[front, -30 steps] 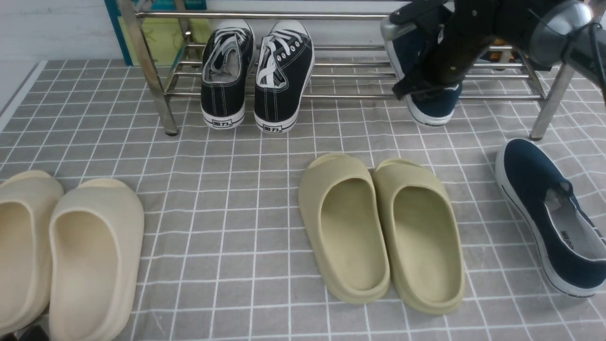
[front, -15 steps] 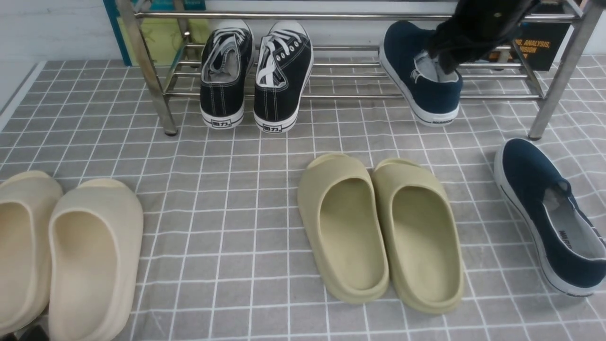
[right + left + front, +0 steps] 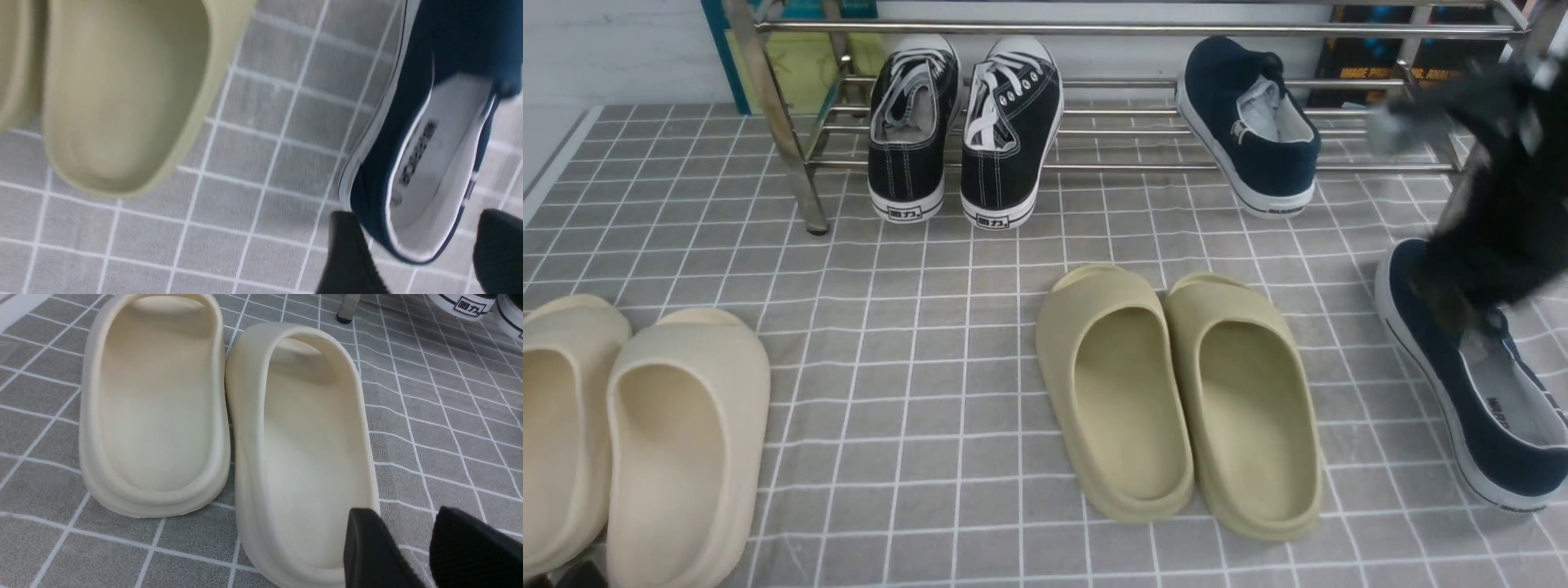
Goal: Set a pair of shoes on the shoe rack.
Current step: Use the right arm to grab the shoe closest to it
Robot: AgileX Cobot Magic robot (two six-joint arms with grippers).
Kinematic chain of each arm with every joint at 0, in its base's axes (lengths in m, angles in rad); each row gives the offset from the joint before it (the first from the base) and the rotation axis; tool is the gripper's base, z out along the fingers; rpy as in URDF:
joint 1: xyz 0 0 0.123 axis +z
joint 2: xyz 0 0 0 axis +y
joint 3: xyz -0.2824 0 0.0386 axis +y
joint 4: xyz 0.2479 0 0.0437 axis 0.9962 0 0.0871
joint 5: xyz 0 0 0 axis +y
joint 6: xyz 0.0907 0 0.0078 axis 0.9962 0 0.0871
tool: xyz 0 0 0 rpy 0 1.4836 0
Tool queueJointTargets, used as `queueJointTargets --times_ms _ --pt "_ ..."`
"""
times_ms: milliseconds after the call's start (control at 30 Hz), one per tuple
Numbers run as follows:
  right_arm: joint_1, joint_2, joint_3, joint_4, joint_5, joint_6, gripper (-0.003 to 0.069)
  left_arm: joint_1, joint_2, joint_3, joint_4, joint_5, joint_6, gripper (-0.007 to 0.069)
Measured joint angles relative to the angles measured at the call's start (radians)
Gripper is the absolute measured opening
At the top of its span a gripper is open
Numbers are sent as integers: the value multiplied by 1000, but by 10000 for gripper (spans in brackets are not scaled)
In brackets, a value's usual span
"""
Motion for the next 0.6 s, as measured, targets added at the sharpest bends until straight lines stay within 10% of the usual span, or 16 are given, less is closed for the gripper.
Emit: queueJointTargets --times_ms 600 --pt "-136 128 305 1 -413 51 424 0 0 0 0 0 0 238"
